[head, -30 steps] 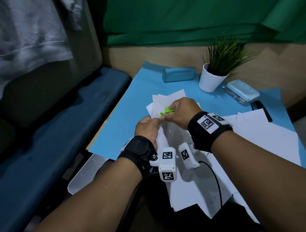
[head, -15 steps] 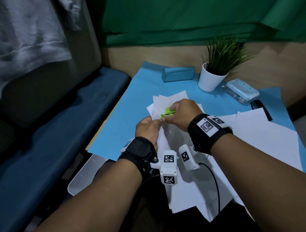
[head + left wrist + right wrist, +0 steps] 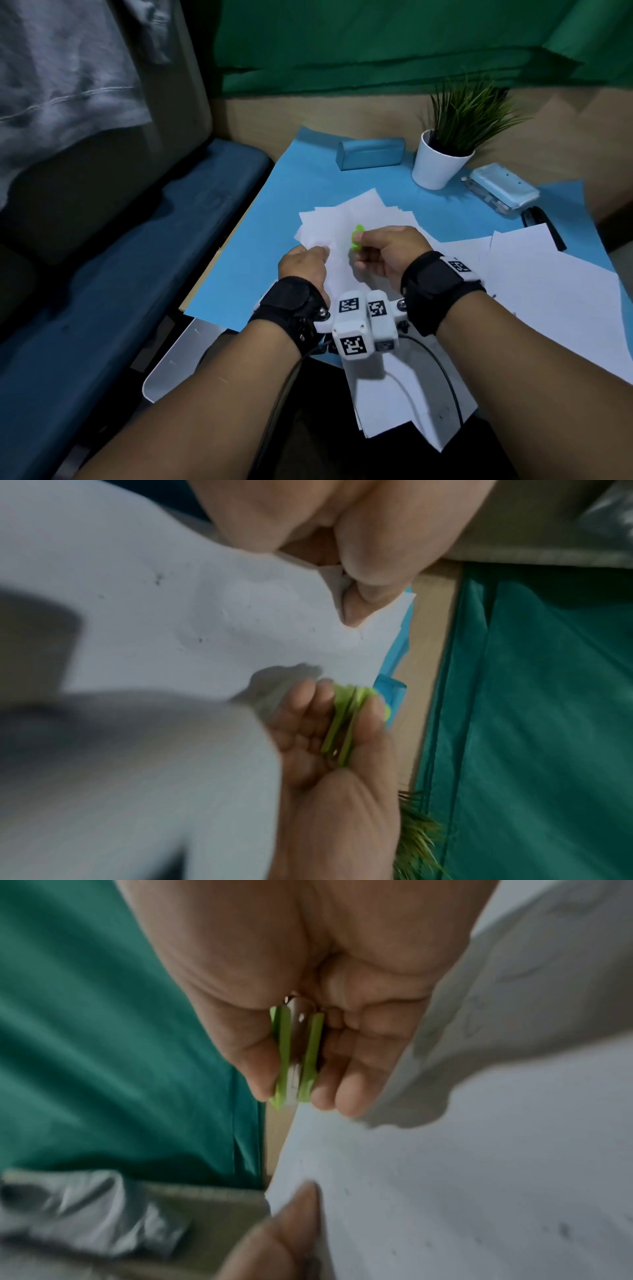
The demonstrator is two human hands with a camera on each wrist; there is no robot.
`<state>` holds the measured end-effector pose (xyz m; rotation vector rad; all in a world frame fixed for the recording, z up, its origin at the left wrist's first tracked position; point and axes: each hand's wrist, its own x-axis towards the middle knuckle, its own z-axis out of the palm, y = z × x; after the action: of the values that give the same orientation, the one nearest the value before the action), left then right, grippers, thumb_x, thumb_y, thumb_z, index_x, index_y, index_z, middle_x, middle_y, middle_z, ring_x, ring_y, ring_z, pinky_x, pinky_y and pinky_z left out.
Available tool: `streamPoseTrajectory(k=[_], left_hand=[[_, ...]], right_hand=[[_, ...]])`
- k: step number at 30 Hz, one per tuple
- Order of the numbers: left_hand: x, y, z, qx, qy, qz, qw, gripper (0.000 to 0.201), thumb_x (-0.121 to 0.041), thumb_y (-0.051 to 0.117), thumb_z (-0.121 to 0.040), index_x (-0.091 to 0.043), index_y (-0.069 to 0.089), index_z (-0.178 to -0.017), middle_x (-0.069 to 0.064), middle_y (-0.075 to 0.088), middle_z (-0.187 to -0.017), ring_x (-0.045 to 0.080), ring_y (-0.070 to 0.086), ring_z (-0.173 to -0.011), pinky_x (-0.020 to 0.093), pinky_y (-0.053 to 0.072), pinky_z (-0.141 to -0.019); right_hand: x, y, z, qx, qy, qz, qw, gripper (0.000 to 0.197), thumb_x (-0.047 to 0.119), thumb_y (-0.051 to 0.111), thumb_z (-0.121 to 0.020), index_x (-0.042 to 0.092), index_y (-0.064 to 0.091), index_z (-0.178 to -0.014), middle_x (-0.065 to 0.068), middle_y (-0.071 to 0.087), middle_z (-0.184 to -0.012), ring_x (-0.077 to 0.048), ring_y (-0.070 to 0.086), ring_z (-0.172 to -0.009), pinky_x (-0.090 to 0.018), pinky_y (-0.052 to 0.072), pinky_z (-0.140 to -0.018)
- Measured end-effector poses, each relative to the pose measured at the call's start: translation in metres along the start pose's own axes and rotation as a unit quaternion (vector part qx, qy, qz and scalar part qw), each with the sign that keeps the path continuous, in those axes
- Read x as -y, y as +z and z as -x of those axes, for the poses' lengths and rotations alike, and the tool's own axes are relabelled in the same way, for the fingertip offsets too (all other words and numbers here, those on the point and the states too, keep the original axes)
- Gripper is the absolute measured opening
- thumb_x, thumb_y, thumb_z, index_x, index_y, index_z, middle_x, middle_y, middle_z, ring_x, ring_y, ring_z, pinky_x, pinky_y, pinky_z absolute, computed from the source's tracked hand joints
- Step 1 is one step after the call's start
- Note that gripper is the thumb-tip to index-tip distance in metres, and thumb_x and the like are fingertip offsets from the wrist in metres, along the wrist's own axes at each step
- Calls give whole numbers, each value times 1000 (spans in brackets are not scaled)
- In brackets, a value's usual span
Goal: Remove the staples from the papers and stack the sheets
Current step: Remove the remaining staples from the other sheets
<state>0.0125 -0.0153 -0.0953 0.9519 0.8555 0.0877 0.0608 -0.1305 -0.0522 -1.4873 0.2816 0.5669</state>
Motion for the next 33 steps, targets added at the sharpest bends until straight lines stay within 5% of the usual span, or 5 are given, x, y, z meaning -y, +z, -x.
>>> streamPoseTrajectory(k=[16,21,26,30,33], left_hand=[[-1,-10,23,121,37,-236,963,22,6,60,-79,3,70,-99,13,73,-87,29,70,-71,29,61,-62],[-4,-12,21,99,55,-220,969,36,3,49,-68,-9,71,-94,17,76,-97,39,72,-92,58,59,-84],[-19,-10,29,104,69,-241,963,37,10,42,-85,-12,68,-99,15,75,-105,36,71,-94,50,60,-84],[-30,-8,33,102,108,-277,949,39,11,42,-87,-14,67,-104,7,73,-104,27,68,-90,29,59,-73],[-51,-4,35,103,153,-308,933,41,10,44,-86,-10,65,-115,11,72,-111,32,68,-101,40,59,-88]], right_hand=[[-1,-51,-1,8,76,54,996,12,14,68,-87,6,60,-91,-19,64,-85,-28,66,-69,-34,52,-64],[9,-64,3,-37,43,39,998,12,12,72,-83,6,63,-89,-13,59,-79,-24,61,-64,-32,55,-58],[12,-77,8,-35,9,118,992,15,8,73,-81,2,66,-93,-15,63,-87,-25,62,-76,-39,56,-79],[7,-72,12,-20,-38,202,978,22,6,76,-78,0,64,-94,-16,63,-81,-23,57,-73,-33,53,-70],[5,-72,10,-31,-56,212,975,36,5,78,-75,-15,61,-100,-18,62,-79,-24,56,-71,-36,52,-73]])
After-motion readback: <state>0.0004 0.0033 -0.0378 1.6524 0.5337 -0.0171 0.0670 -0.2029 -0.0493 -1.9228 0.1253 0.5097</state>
